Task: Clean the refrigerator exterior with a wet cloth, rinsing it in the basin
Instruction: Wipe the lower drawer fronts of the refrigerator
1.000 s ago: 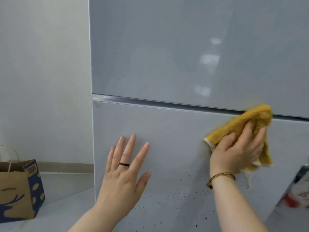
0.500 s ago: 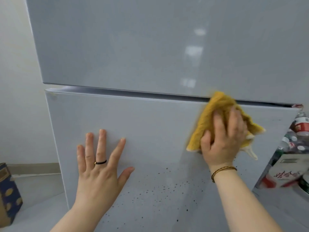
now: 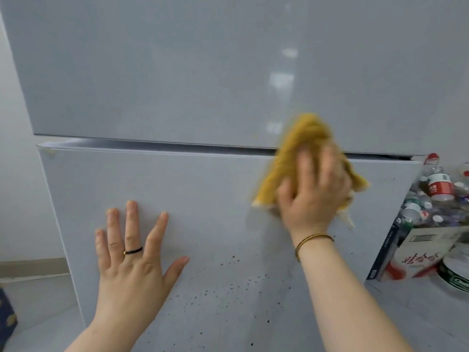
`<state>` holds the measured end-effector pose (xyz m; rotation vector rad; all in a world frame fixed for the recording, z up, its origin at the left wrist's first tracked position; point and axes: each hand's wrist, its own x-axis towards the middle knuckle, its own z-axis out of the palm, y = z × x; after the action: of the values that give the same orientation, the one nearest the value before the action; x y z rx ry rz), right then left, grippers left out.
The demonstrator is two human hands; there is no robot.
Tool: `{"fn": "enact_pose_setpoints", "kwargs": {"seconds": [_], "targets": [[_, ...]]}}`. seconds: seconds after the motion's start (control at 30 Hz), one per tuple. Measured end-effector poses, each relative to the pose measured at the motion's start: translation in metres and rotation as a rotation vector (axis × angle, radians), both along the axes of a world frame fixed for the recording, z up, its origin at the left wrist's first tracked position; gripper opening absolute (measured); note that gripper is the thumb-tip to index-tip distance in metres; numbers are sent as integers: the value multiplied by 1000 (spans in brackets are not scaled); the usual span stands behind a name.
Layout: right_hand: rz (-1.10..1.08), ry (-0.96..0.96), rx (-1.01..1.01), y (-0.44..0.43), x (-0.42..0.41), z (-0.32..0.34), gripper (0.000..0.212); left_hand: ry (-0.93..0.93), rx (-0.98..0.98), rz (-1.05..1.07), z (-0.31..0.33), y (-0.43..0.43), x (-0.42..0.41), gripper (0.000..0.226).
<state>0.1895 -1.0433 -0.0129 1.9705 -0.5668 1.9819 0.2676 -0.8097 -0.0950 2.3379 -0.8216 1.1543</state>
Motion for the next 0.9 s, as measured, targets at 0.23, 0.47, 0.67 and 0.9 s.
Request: {"fn": "enact_pose_setpoints", "kwargs": {"seconds": [0.23, 0.47, 0.67, 0.9], "targets": [[59, -212, 352, 50, 30, 12, 48, -22, -54, -70, 11, -19, -19, 67], [103, 185, -244, 12, 6, -7, 40, -87, -18, -122, 7, -48, -19, 65], [-4, 59, 62, -68, -36, -13, 50, -72, 32, -110, 4, -54, -15, 75], [50, -298, 698, -37, -24, -12, 67, -58, -2, -104, 1, -62, -15, 73]]}}
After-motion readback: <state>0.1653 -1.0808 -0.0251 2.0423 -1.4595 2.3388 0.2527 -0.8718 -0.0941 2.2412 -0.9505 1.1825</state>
